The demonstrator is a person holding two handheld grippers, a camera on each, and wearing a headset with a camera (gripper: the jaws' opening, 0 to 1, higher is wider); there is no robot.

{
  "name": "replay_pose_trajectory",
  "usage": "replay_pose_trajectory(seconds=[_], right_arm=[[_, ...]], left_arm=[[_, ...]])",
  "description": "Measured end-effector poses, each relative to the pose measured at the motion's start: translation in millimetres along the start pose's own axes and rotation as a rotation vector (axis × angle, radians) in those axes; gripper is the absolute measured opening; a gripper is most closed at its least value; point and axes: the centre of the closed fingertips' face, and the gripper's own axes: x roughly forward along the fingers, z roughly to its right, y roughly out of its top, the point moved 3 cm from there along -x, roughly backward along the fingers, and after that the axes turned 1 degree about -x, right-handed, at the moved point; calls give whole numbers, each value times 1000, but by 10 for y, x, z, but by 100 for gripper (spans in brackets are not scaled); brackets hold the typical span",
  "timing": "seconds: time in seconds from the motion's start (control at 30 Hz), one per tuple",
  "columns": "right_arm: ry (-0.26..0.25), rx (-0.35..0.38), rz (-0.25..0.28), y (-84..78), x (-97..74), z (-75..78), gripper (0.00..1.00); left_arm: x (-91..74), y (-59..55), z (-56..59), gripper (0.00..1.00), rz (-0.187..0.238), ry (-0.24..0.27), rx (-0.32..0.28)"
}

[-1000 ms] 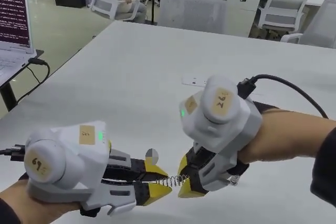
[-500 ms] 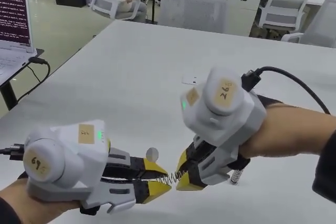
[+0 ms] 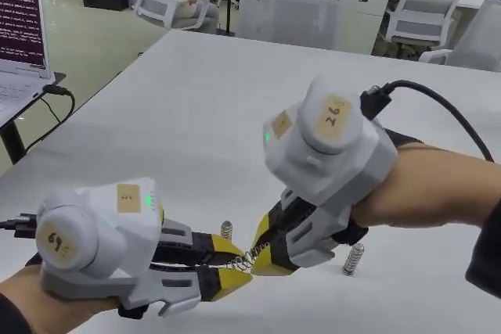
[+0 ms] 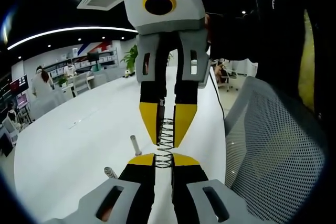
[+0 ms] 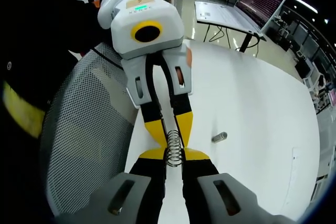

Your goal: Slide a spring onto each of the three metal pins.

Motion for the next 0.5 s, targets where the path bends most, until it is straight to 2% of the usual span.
replay_pose_trajectory(seconds=[0.17,0.5], right_arm=[[-2,6,6,55,-6,-4,8],[-1,6,-24,114,-6,-18,7]], left_arm=[[0,1,-3,3,1,2,-1],[7,-4,16,3,1,-6,-5]])
